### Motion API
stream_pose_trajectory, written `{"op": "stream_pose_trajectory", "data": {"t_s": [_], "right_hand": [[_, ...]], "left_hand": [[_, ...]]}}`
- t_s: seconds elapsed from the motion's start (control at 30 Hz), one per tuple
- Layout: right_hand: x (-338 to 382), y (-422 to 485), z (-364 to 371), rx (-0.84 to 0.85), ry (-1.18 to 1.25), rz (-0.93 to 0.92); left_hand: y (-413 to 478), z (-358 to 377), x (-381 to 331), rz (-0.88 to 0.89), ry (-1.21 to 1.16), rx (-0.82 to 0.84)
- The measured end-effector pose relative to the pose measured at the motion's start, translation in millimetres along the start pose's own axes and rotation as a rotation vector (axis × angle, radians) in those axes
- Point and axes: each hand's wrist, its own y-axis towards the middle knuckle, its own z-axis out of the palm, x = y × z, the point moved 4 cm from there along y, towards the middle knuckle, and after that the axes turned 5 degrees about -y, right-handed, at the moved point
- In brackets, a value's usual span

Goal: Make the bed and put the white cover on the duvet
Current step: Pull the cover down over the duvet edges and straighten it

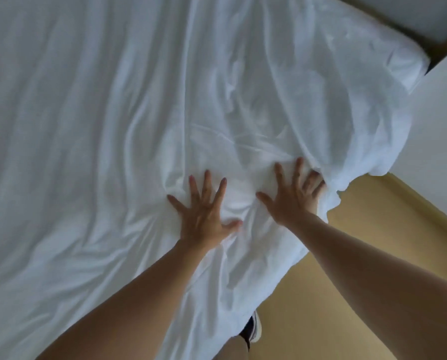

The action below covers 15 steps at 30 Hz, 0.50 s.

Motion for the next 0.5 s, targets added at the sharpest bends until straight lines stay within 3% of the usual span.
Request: {"op": "stream_pose_trajectory", "data": {"t_s": [0.13, 0.27, 0.43, 0.5], "right_hand": [[-71.1, 109.0, -60.4, -0.112, -0.001, 0.109], [-147.7, 205.4, -88.7, 0.063, 0.084, 0.180], [-155.7, 252.3, -68.4, 0.341, -0.009, -0.041], [-163.6, 275.4, -93.5, 0.281, -0.010, -0.157]], "left_hand": [[85.4, 12.2, -48.5, -0.156, -0.039, 0.145], [143.7, 2.3, -94.8, -0.132, -0.063, 0.050], [236.2, -10.8, -181.6, -0.092, -0.110, 0.077], [269.6, -16.3, -220.2, -0.083, -0.097, 0.055]]}}
